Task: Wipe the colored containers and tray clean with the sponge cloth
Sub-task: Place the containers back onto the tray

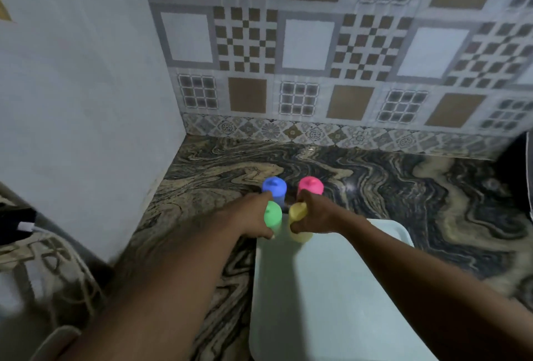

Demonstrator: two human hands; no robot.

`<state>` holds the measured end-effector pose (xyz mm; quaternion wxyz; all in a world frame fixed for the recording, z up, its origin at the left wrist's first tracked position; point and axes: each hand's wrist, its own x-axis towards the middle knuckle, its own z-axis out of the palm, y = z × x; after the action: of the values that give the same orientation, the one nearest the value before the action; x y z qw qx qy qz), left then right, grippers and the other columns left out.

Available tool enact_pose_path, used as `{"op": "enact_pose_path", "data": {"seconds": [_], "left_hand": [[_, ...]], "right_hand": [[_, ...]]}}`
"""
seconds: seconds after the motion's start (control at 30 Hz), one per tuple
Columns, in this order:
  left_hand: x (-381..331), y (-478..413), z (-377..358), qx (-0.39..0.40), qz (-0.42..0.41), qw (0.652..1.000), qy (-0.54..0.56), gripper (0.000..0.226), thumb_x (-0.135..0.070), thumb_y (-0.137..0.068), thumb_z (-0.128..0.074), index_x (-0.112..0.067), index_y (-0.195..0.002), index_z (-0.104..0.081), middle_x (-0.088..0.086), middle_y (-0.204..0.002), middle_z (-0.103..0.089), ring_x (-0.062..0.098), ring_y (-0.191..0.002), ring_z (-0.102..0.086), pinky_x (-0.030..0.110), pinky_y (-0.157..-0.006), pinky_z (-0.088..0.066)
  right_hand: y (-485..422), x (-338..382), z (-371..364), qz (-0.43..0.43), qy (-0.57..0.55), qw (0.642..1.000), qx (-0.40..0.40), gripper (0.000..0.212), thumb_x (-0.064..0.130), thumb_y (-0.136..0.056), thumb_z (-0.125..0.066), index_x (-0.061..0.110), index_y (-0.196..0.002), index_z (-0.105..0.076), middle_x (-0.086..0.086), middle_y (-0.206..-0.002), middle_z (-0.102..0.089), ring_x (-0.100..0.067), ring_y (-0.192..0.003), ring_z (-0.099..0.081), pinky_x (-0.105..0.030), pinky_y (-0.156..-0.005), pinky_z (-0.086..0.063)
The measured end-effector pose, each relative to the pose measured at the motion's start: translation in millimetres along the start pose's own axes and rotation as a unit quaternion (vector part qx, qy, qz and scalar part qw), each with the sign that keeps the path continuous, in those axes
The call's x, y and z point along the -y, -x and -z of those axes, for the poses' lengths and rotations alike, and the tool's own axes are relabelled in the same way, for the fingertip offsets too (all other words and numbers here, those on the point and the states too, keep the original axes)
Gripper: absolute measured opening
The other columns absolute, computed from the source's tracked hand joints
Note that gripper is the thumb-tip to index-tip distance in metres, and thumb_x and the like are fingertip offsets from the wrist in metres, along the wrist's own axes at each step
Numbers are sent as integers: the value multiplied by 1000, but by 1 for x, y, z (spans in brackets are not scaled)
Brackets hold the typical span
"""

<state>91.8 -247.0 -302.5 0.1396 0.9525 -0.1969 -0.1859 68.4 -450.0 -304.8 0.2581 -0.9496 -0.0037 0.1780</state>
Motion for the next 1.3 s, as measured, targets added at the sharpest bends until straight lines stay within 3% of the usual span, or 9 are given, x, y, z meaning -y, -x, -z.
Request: {"op": "enact_pose_path", "data": {"seconds": [0.13, 0.4, 0.6, 0.7, 0.8, 0.9, 1.0, 1.07, 1.3], "left_hand": [[-20, -15, -17, 16, -21, 999, -38, 79, -44, -65, -83, -29, -130, -40, 6, -131, -54, 32, -114, -59, 41, -93, -50], [-22, -22, -22, 50, -50, 995, -77, 87, -43, -67, -84, -29, -139, -37, 3, -140, -50, 32, -120, -56, 42, -96, -50], [-8, -23, -4, 48, -57, 997, -24, 96, -83, -46, -74, -34, -125, -50, -4, -124, -57, 20, -109, -58, 38, -91, -52], [-4, -27, 10, -55, -60, 996, 19, 85, -97, -54, -53, -30, -106, -55, -4, -106, -60, 21, -93, -60, 38, -82, -53], [0, -36, 21, -142, -77, 985, 57, 60, -76, -73, -63, -24, -101, -55, -5, -99, -56, 22, -93, -58, 32, -71, -43], [3, -48, 24, -150, -66, 986, 16, 59, -61, -77, -69, -28, -121, -48, -2, -119, -48, 27, -108, -58, 37, -78, -48], [3, -61, 13, -87, -42, 995, 11, 90, -55, -71, -78, -35, -145, -32, 2, -143, -34, 31, -126, -51, 46, -97, -48], [2, -71, 2, -54, -41, 997, 20, 95, -49, -72, -79, -35, -151, -28, 4, -147, -32, 32, -129, -50, 45, -102, -46], [2, -86, 1, -61, -51, 997, -12, 61, -38, -81, -74, -28, -135, -47, 2, -132, -37, 31, -113, -57, 43, -89, -51]], "right_hand": [[8, -29, 0, -32, 7, 999, -14, 72, 35, -71, -81, 16, -131, -46, -9, -123, -60, -25, -102, -58, -31, -78, -47], [5, -46, -7, -43, 25, 999, 0, 84, 39, -63, -86, 22, -133, -44, -10, -131, -52, -28, -110, -55, -31, -82, -47], [1, -46, 16, -52, 38, 992, 108, 105, 59, -40, -92, 30, -130, -47, 2, -124, -59, -20, -107, -62, -38, -90, -56], [-11, -42, 44, -51, -3, 991, 121, 74, 60, -52, -90, 24, -111, -64, -6, -114, -69, -29, -105, -67, -46, -90, -57], [-18, -30, 72, -51, -1, 998, 21, 52, 49, -77, -79, 8, -108, -70, -10, -110, -69, -25, -98, -63, -42, -88, -52], [-30, -29, 80, -55, -5, 995, -79, 56, 43, -79, -80, 13, -123, -61, -10, -122, -66, -26, -105, -62, -35, -86, -51], [-41, -28, 66, -41, 37, 996, -68, 74, 36, -79, -79, 20, -144, -45, -11, -141, -55, -28, -122, -56, -36, -96, -49], [-47, -26, 53, -46, 62, 995, -56, 89, 35, -77, -79, 27, -153, -34, -17, -145, -48, -35, -126, -54, -40, -101, -48], [-63, -28, 23, -49, 38, 997, -51, 72, 29, -77, -75, 26, -143, -45, -19, -133, -52, -40, -114, -59, -36, -88, -50]]}}
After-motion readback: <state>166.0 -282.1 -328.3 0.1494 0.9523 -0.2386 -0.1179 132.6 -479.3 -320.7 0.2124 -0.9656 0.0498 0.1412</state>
